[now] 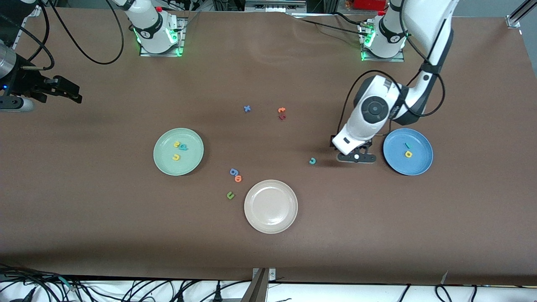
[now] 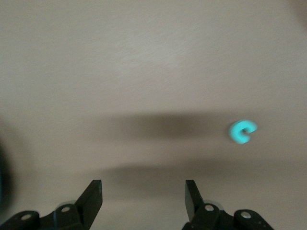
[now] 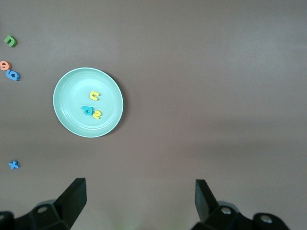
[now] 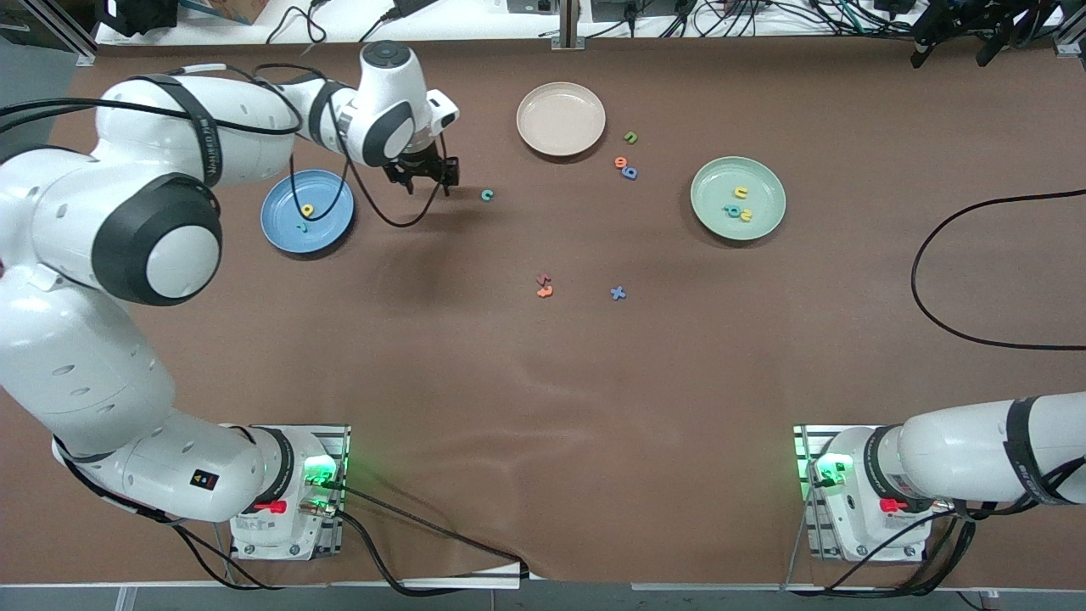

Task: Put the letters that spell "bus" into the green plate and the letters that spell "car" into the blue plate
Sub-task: 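Reach the left gripper back to the teal letter c and grasp it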

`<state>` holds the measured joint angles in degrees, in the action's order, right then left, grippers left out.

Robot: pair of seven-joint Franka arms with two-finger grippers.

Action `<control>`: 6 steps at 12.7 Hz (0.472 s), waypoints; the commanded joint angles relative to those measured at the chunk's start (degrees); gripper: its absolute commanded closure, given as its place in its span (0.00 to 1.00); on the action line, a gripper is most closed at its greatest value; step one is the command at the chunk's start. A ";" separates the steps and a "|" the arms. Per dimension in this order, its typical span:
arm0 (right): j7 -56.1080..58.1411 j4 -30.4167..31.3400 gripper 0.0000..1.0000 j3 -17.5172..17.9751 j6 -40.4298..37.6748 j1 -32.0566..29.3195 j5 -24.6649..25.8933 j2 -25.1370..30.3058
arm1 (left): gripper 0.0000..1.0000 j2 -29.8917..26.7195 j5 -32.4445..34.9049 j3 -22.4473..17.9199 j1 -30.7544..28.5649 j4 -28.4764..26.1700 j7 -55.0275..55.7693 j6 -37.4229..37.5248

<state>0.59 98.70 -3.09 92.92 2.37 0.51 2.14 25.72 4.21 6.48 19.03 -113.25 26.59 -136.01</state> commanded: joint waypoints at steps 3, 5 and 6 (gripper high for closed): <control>0.90 -1.06 0.00 0.18 -1.25 -0.08 0.28 0.32 | 0.26 8.46 0.10 -0.59 4.86 9.36 2.42 -0.74; 0.90 -1.06 0.00 0.19 -1.25 0.01 0.28 0.32 | 0.26 9.69 0.36 -0.59 5.74 9.45 -2.13 -4.06; 0.99 -1.06 0.00 0.19 -1.25 0.01 0.28 0.32 | 0.26 10.31 0.28 -0.59 5.92 9.45 -4.77 -6.52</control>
<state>0.64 98.50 -3.06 92.91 2.41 0.51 2.14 34.29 4.29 6.47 24.13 -105.49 26.40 -139.98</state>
